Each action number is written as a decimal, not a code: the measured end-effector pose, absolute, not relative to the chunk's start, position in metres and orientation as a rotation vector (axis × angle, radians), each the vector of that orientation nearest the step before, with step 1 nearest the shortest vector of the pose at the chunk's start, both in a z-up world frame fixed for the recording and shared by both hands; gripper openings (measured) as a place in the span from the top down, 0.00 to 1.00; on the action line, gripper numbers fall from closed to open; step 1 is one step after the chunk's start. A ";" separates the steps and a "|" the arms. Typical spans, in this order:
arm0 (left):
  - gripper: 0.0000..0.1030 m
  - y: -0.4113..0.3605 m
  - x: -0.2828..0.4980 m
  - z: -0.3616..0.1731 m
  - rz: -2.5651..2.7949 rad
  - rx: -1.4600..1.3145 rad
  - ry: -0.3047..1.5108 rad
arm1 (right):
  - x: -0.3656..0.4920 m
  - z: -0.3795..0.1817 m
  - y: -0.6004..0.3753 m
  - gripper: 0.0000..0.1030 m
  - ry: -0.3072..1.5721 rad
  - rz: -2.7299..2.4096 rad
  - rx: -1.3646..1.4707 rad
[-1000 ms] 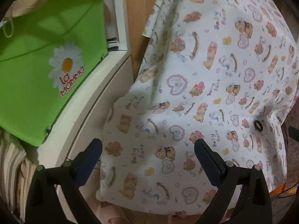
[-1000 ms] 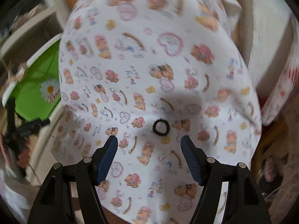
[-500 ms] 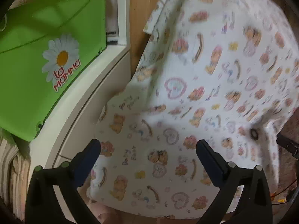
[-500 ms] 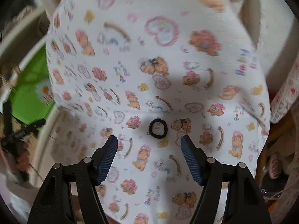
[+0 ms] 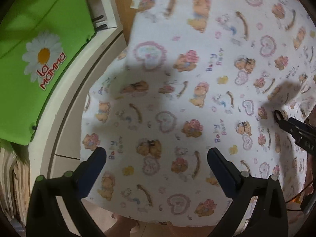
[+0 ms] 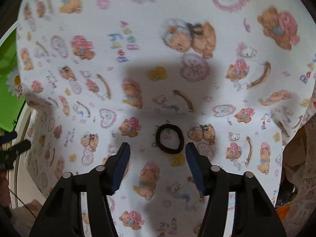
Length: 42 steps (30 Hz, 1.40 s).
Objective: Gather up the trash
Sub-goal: 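Move the right gripper to the black hair tie on the cloth, then grasp the black hair tie with the right gripper, then carry the hair tie over the pink wastebasket with the right gripper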
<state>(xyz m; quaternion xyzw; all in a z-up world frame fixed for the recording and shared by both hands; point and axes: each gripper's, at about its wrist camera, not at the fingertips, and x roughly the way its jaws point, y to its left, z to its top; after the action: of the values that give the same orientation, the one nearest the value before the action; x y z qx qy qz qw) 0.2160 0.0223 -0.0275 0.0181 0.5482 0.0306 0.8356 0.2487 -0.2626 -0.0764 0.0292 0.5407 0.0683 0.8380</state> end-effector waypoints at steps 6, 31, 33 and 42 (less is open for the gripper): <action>0.01 0.018 0.216 -0.029 0.051 0.039 1.152 | 0.253 -0.079 -0.276 0.68 1.134 0.111 0.111; 0.01 0.032 0.185 0.001 -0.055 0.015 1.060 | 0.189 -0.027 -0.288 0.95 0.943 0.177 0.140; 0.01 0.027 0.176 -0.002 -0.052 0.049 1.045 | 0.174 -0.020 -0.275 0.95 0.932 0.193 0.168; 0.06 0.017 0.141 -0.008 -0.068 -0.022 1.009 | 0.122 -0.003 -0.222 0.95 0.911 0.337 0.087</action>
<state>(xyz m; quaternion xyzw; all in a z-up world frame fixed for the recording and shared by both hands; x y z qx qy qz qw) 0.1414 0.0175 -0.0075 -0.0105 0.4832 -0.0327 0.8748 0.1223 -0.2223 -0.0029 0.0420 0.4377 0.1621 0.8834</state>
